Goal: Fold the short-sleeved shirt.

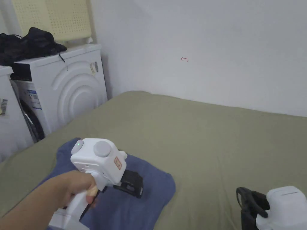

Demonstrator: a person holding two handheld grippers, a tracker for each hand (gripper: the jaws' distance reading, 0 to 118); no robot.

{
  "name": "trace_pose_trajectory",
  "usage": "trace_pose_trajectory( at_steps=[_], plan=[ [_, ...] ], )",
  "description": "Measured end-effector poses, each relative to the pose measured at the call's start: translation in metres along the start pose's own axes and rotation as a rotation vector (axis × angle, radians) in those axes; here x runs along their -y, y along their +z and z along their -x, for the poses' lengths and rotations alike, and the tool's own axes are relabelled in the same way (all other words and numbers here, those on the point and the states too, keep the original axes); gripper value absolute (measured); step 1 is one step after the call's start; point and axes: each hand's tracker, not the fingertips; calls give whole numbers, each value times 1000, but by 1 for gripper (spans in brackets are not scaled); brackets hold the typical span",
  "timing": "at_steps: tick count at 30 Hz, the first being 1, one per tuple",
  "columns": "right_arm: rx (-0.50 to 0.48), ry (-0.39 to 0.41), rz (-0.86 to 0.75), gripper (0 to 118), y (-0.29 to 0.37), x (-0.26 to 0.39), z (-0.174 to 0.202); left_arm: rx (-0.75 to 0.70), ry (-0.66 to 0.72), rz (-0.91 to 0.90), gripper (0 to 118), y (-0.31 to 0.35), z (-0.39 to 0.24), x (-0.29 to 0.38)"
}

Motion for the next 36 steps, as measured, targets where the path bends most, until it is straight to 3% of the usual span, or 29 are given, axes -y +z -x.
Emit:
trace_pose_trajectory(
  at_steps=[5, 7, 8, 9, 10, 11, 18, 23, 29, 36],
  plan=[
    [-3, -27, 7, 0, -1, 5, 1, -37, 63, 69, 115, -27, 22, -6],
    [-5, -30, 12, 0, -1, 7, 3, -55, 49, 79, 100, -34, 26, -5],
    [-8, -30, 13, 0, 0, 8, 3, -72, 39, 74, 82, -36, 26, -3],
    [-14, -30, 16, 0, 1, 8, 3, -130, 37, 49, 44, -36, 20, 1],
    [-17, -29, 18, 0, 2, 9, 3, -135, 63, 12, 18, -34, 20, 3],
    [-17, -28, 19, 0, 3, 9, 2, -75, 103, -9, 3, -30, 23, 2],
    [22, -27, 4, 0, 22, 1, -12, -5, 183, -120, 2, 12, 24, -4],
    [70, -35, -21, 0, 40, -12, -28, 10, 142, -222, 2, 69, -10, -7],
    [156, -24, -53, 0, 78, -25, -59, 72, -6, -305, 2, 124, -78, -19],
    [308, -39, -77, 0, 145, -32, -113, 130, -205, -326, 2, 156, -206, -44]
  ],
)
